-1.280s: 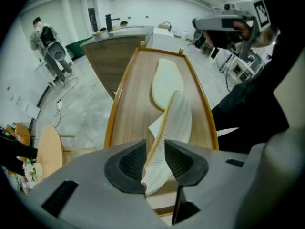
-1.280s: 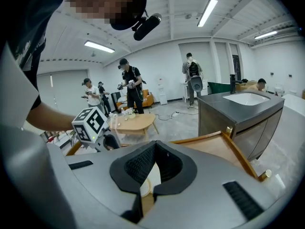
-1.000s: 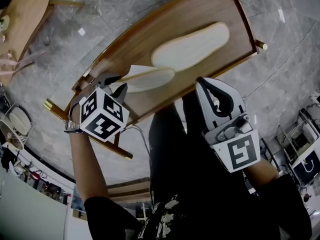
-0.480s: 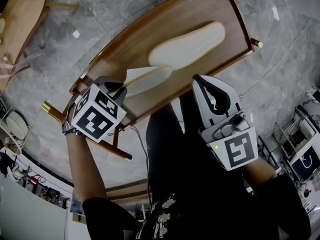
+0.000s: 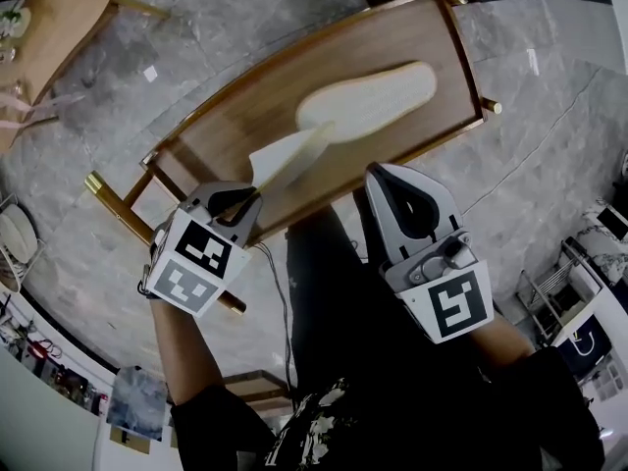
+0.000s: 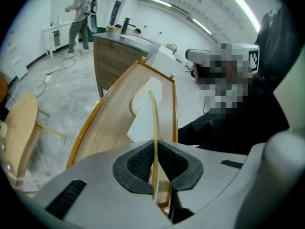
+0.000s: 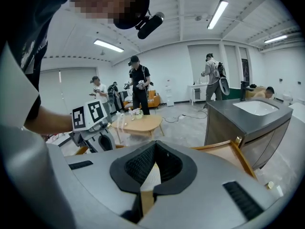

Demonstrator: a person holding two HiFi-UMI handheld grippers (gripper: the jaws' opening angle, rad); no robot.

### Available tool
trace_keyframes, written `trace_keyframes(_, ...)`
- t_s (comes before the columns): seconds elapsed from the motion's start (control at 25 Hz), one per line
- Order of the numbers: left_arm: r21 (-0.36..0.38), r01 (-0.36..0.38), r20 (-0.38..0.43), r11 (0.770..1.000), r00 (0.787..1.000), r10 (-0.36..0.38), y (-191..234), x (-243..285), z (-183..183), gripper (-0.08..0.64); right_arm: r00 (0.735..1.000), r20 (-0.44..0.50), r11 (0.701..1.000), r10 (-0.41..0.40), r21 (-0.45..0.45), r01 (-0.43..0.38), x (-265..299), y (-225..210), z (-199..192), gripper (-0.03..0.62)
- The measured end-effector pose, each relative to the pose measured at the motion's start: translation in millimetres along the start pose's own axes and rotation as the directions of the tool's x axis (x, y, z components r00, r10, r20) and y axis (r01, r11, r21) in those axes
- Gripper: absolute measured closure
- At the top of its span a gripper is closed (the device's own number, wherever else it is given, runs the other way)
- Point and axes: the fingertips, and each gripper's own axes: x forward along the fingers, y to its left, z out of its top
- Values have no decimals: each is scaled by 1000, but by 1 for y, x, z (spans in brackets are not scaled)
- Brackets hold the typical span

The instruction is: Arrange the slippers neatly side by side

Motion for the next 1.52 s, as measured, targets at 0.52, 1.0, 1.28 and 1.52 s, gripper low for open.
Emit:
trace_keyframes(0.52,-571,-144,229,808,918,325,17,-7,0,535,994,-11,992,112,-55,-113,-12,-17,-16,595)
trace_keyframes(1.0,-811,-424,14,404,675,738,3,7,-3,535,977,-4,967,215,-142,-213,-5,-21,6,595)
trace_keyframes(1.28,-848,-327,78,417,702,708,-9,54,37,535,974,-4,960,226,-171,-223,-3,-31,11,595)
trace_keyframes(1.52,-830,-276,145,485,733,665,-14,77,72,505,975,4,960,221,-176,-217,-6,-48,8,595)
